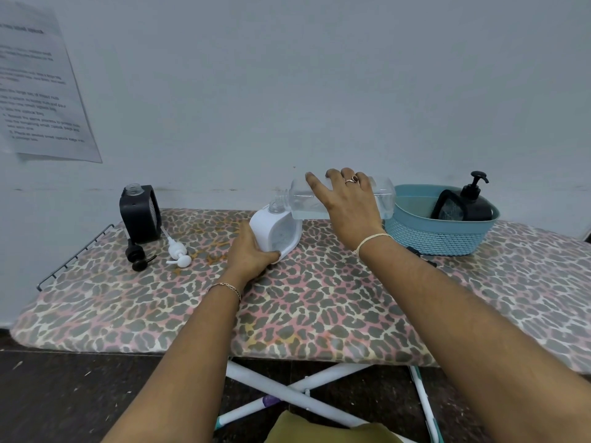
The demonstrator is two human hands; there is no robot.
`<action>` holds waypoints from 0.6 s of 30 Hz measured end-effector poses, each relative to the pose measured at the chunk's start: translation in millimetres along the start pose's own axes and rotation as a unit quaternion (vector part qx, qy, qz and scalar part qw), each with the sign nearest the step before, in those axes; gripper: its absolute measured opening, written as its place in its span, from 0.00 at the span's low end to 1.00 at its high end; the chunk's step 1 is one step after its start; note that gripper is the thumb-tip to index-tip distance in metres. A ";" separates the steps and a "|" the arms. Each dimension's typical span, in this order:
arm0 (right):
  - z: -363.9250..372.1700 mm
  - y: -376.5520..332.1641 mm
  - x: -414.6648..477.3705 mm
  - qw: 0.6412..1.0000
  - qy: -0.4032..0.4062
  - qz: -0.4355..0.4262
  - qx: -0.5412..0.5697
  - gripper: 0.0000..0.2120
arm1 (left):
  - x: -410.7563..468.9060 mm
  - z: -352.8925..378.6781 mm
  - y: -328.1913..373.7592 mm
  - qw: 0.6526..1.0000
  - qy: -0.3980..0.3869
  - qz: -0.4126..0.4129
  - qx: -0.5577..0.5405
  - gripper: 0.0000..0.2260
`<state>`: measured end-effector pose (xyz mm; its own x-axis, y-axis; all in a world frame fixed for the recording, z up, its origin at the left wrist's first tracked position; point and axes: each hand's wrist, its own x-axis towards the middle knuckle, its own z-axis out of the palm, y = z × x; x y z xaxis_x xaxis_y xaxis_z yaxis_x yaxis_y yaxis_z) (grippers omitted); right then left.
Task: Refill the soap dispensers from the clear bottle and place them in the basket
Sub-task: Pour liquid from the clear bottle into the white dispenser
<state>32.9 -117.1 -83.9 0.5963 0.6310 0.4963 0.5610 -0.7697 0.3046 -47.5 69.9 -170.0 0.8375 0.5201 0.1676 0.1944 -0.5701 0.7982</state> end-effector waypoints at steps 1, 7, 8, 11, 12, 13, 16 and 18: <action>-0.2 -0.2 0.0 1.000 -0.001 -0.001 0.000 0.43 | 0.0 0.0 0.1 1.000 0.000 0.001 0.000 0.39; -2.0 0.1 0.0 1.000 -0.004 -0.003 -0.002 0.43 | 0.4 -0.1 0.5 1.000 0.000 0.000 -0.004 0.39; -2.1 0.1 0.0 1.000 -0.004 -0.003 -0.003 0.43 | 0.5 -0.2 0.3 1.000 0.000 0.000 -0.004 0.39; -1.7 0.3 0.1 1.000 -0.002 -0.003 -0.003 0.43 | 0.0 0.2 -0.3 1.000 0.000 0.003 -0.006 0.39; -1.4 0.5 0.2 1.000 -0.001 -0.003 -0.003 0.43 | -0.1 0.3 -0.2 1.000 0.001 0.003 -0.007 0.39; -0.8 0.4 0.3 1.000 0.001 -0.002 -0.004 0.43 | -0.1 0.1 -0.4 1.000 0.001 0.003 -0.008 0.39; 0.8 0.1 0.2 1.000 0.006 -0.002 -0.006 0.43 | 0.0 -0.1 0.1 1.000 0.000 0.003 -0.004 0.40; 0.8 0.1 0.1 1.000 0.005 -0.003 -0.007 0.43 | 0.3 0.0 -0.2 1.000 0.001 0.003 -0.004 0.39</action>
<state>33.4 -117.1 -84.4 0.5872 0.6346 0.5025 0.5567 -0.7672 0.3185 -47.2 70.1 -170.1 0.8377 0.5180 0.1730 0.1853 -0.5676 0.8022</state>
